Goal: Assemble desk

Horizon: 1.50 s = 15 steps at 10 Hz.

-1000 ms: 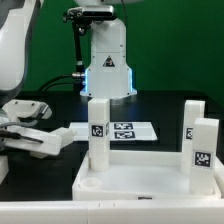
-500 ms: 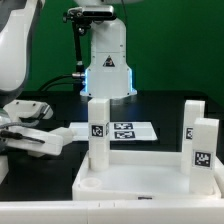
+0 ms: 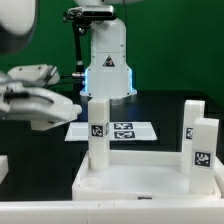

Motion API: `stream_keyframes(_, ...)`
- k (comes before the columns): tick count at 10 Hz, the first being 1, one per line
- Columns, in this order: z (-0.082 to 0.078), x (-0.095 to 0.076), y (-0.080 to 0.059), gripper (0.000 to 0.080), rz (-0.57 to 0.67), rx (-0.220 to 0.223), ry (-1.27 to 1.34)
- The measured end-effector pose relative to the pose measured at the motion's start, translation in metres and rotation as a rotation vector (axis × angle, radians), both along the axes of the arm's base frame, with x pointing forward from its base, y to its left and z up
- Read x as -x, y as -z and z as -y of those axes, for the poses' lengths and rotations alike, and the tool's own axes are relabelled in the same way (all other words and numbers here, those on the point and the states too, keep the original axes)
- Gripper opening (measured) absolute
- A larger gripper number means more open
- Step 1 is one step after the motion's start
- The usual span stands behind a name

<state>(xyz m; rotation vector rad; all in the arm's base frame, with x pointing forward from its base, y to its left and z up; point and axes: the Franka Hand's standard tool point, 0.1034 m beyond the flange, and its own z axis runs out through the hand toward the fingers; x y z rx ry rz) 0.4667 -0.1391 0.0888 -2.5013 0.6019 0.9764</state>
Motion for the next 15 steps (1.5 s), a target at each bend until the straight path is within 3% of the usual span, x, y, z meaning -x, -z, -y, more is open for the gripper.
stream_keyframes(1, 0.0, 0.005, 0.004, 0.0284, 0.029, 0.024, 0.011)
stream_keyframes(2, 0.004, -0.005, 0.008, 0.0284, 0.095, 0.073, 0.015)
stream_keyframes(3, 0.004, -0.014, 0.002, 0.0284, 0.17, 0.117, 0.015)
stream_keyframes(5, 0.003, -0.065, -0.038, 0.0284, 0.373, 0.168, -0.053)
stream_keyframes(6, 0.001, -0.086, -0.051, 0.0284, 0.469, 0.199, -0.086)
stream_keyframes(8, -0.003, -0.095, -0.056, 0.0284, 0.572, 0.266, -0.08)
stream_keyframes(10, 0.003, -0.101, -0.056, 0.0284, 0.702, 0.373, -0.065)
stream_keyframes(11, -0.008, -0.114, -0.064, 0.0284, 0.812, 0.44, -0.104)
stream_keyframes(12, -0.021, -0.124, -0.07, 0.0284, 0.873, 0.462, -0.125)
stream_keyframes(13, -0.029, -0.136, -0.077, 0.0284, 0.96, 0.511, -0.113)
stream_keyframes(14, -0.048, -0.14, -0.077, 0.0284, 1.037, 0.552, -0.095)
stream_keyframes(15, -0.053, -0.131, -0.068, 0.0284, 1.049, 0.567, -0.066)
